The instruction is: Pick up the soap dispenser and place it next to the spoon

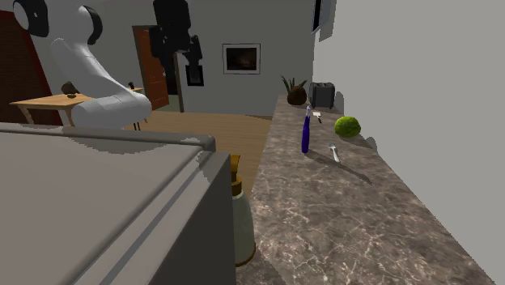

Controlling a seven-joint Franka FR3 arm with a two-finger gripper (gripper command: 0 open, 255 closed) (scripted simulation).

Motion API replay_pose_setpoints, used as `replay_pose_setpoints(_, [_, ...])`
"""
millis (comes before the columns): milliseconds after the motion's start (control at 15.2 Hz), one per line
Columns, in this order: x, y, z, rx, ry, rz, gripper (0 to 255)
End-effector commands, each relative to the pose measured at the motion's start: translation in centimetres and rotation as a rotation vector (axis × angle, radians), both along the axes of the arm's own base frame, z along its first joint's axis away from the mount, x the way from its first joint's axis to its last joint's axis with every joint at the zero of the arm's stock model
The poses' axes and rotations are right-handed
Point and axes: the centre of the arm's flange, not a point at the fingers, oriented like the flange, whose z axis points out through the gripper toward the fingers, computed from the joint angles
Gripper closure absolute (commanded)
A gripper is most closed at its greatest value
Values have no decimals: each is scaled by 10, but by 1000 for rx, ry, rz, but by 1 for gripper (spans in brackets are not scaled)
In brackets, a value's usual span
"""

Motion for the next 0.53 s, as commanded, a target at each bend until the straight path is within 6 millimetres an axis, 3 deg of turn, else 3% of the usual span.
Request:
replay_pose_setpoints(0, [0, 0, 0, 0, 0, 0, 0])
replay_pose_setpoints(462, [81, -23, -53, 47, 48, -229, 0])
